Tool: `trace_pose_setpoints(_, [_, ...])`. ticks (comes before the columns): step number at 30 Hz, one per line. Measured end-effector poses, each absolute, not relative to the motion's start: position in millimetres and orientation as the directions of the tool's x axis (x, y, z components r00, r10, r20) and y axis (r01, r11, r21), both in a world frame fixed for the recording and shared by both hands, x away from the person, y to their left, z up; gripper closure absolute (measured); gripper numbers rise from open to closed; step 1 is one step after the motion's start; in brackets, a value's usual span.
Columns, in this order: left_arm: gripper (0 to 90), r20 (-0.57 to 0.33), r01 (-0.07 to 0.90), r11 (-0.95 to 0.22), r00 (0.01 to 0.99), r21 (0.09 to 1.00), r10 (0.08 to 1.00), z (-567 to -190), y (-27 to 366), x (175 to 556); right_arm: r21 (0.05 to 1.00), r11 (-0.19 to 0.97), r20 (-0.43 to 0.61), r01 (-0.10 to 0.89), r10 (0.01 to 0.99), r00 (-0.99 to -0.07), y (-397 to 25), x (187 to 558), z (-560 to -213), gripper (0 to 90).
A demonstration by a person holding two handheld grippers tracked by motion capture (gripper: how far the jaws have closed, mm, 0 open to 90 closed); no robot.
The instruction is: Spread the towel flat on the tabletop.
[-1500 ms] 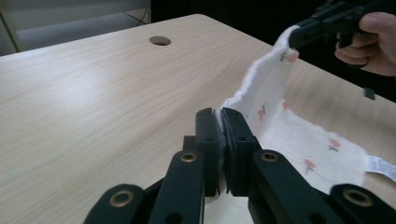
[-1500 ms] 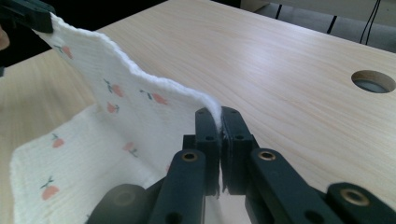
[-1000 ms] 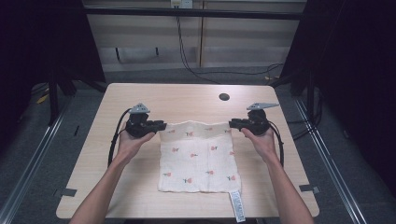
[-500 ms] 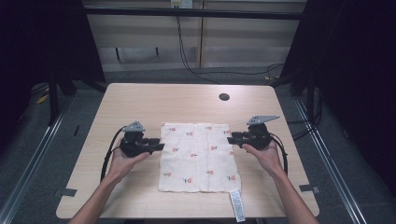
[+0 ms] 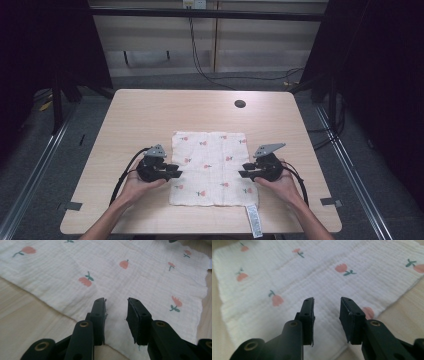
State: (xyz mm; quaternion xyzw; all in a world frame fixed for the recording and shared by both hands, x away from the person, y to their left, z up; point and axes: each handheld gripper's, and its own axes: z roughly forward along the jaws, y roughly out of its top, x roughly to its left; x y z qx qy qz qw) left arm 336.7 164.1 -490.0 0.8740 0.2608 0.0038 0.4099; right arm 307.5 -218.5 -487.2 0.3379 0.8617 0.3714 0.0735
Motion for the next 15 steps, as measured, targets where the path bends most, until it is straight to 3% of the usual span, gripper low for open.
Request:
trace_pose_setpoints(7, [56.5, -0.181, 0.427, -0.564, 0.88, 0.707, 0.439, -495.2, 152.2, 331.3, 0.676, 0.524, 0.069, 0.517, 0.654, -0.753, -213.4, 311.6, -498.6, 64.3])
trace_pose_setpoints(12, [55.9, -0.136, 0.39, -0.61, 0.897, 0.69, 0.42, -497.0, 150.8, 321.7, 0.669, 0.522, 0.059, 0.529, 0.672, -0.738, -213.9, 312.3, -497.8, 80.8])
trace_pose_setpoints(15, [64.2, -0.088, 0.376, -0.617, 0.891, 0.691, 0.445, -497.0, 149.6, 317.4, 0.66, 0.53, 0.065, 0.532, 0.665, -0.744, -213.6, 310.0, -496.9, 87.8])
